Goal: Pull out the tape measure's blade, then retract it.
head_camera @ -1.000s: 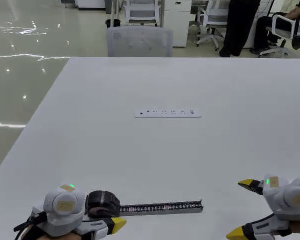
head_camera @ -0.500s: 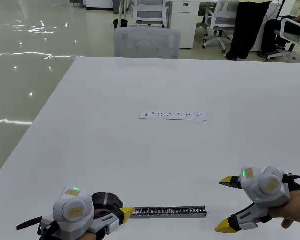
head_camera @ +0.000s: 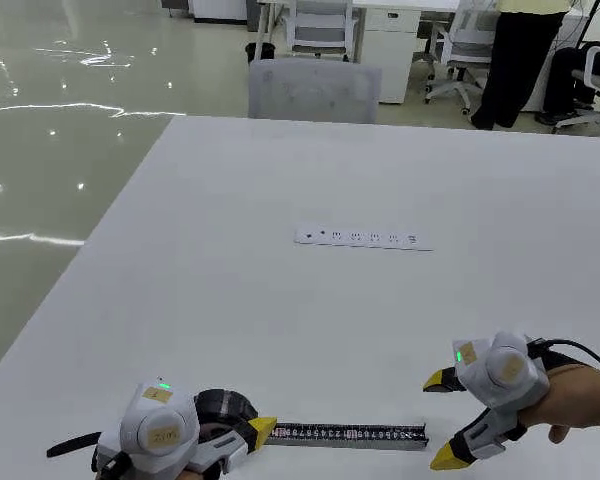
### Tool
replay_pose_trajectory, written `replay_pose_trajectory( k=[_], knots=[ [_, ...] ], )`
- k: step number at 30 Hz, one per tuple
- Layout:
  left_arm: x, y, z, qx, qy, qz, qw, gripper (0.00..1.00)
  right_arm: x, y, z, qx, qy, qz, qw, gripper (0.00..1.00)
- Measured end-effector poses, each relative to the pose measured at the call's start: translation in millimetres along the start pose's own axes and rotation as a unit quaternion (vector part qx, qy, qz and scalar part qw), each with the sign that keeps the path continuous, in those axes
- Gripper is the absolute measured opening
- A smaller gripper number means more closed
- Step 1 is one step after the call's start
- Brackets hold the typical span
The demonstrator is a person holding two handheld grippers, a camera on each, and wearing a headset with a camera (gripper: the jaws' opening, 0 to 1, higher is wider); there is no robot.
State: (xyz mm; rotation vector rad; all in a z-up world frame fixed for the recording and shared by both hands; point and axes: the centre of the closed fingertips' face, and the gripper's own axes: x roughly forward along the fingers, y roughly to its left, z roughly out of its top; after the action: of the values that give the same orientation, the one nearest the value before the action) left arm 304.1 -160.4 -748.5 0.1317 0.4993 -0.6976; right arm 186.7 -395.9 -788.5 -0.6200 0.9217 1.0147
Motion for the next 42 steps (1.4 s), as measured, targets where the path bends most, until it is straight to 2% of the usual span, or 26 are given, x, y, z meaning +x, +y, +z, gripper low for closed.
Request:
replay_pose_trajectory(
  k=[1, 4, 7, 12, 17, 24, 31, 42],
  knots=[
    [0.6, -2.1, -1.6, 0.0, 0.003, -0.003, 1.0, 1.0, 1.8, 0.0, -1.3, -0.012, 0.005, 0.002, 0.9999, 0.57],
    [1.2, -5.6, -1.0, 0.018, 0.003, -0.006, 0.9998, 1.0, 6.9, -0.1, -3.9, -0.012, 0.011, 0.01, 0.9998, 0.49],
    [1.7, -8.5, -2.0, 0.022, 0.005, -0.01, 0.9997, 1.0, 10.6, -0.7, -6.8, -0.01, 0.017, 0.015, 0.9997, 0.45],
    [2.4, -6.0, -3.0, 0.017, 0.006, -0.007, 0.9998, 1.0, 16.7, -1.6, -12.1, -0.002, 0.022, 0.018, 0.9996, 0.33],
    [1.9, -2.0, -0.4, 0.013, 0.001, -0.001, 0.9999, 0.99, 23.0, -1.5, -16.4, 0.004, 0.028, 0.024, 0.9993, 0.27],
    [2.2, -1.4, -1.6, 0.008, 0.004, -0.001, 1.0, 0.98, 27.8, 0.9, -19.8, -0.003, 0.035, 0.026, 0.999, 0.25],
    [2.5, -0.7, -3.3, -0.002, 0.009, -0.001, 1.0, 0.96, 30.0, 0.3, -16.7, -0.007, 0.033, 0.021, 0.9992, 0.16],
    [2.3, -1.2, -6.0, -0.007, 0.017, -0.001, 0.9998, 0.93, 29.3, 2.6, -16.9, -0.02, 0.024, 0.021, 0.9993, 0.15]
  ],
)
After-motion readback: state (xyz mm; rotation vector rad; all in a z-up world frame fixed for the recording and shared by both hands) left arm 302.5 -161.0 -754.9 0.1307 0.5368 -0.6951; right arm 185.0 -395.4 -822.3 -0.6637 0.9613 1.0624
